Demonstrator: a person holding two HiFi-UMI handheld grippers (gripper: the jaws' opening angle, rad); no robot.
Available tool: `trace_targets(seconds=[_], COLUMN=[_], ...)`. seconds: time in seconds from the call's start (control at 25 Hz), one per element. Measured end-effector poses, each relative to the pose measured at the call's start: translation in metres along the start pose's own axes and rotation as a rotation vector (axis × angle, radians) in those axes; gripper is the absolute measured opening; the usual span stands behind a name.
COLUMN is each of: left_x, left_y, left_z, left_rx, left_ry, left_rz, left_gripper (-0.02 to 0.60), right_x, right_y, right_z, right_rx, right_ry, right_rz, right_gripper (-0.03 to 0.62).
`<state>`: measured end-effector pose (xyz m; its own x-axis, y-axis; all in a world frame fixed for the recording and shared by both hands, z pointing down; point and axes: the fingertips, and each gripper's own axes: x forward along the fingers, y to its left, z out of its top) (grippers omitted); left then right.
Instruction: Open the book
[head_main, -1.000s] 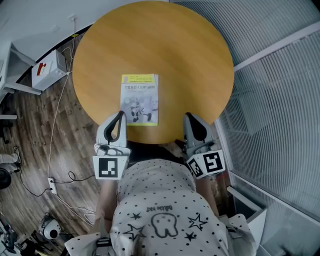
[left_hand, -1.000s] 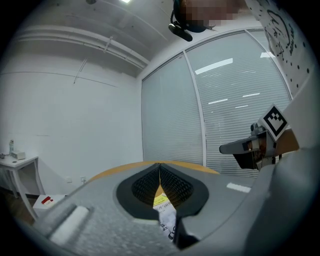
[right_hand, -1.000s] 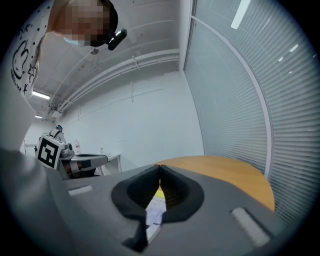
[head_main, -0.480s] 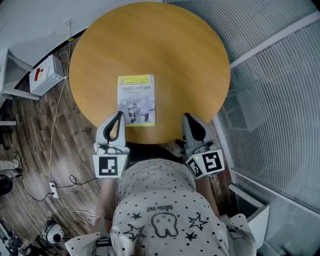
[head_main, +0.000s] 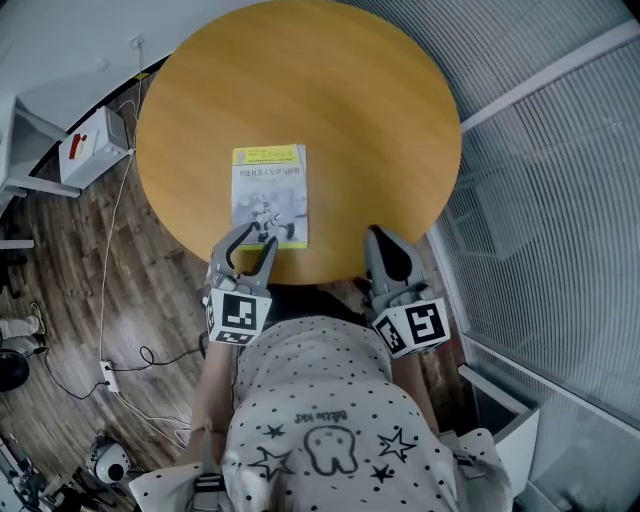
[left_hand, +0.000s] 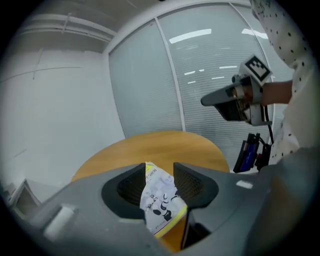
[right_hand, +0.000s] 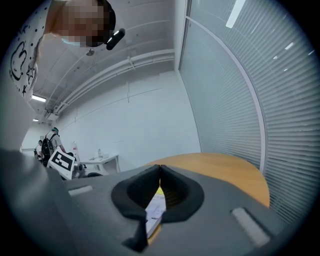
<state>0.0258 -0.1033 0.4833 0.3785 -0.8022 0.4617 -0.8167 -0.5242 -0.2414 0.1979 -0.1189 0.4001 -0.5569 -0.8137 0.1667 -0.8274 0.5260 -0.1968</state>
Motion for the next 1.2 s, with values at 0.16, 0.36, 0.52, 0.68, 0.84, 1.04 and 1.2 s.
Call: trace_targets(seconds=[0.16,0.36,0.52,0.68,0.84,1.04,1.2], left_x=[0.026,0.061,0.083,0.096,0.097,0.084,0.079], left_y=[-0.034,-0.074,-0.098,-0.102,-0.098,-0.074,-0.052], left_z=[-0.032,-0.075,-0.100,-0.115,-0.113,-0.090,-0.080], left_rx=[0.140,0.272,0.346,0.393,0.383,0.295,0.206], left_ry=[0.110,0.237,0.307,0.353,0.359,0.308,0.270], left_rz=[-0.103,-0.249,-0.345,-0.367,-0.385,-0.336,-0.258], left_gripper=[0.221,0.236,0.236,0.236,0.239,0.238,0.208], right_x=[-0.007,-0.017,-0.027,-0.036,-0.043,-0.047,-0.043], right_y=[-0.009,-0.025,-0.033,-0.038,-0.042,-0.045,-0.043], right_z=[-0.003,-0.003,-0.005,-0.005,-0.006,-0.004,-0.004], right_rx=[0.010,0.013,0.016,0.016,0.017,0.017,0.017], right_ry=[0.003,0.007,0.011,0.009,0.013,0.009,0.008], right_rz=[-0.023,-0.066,-0.098,-0.118,-0.141,-0.149,-0.145], right_gripper=[0.003,0.003,0.003,0.003,0.003,0.003,0.003])
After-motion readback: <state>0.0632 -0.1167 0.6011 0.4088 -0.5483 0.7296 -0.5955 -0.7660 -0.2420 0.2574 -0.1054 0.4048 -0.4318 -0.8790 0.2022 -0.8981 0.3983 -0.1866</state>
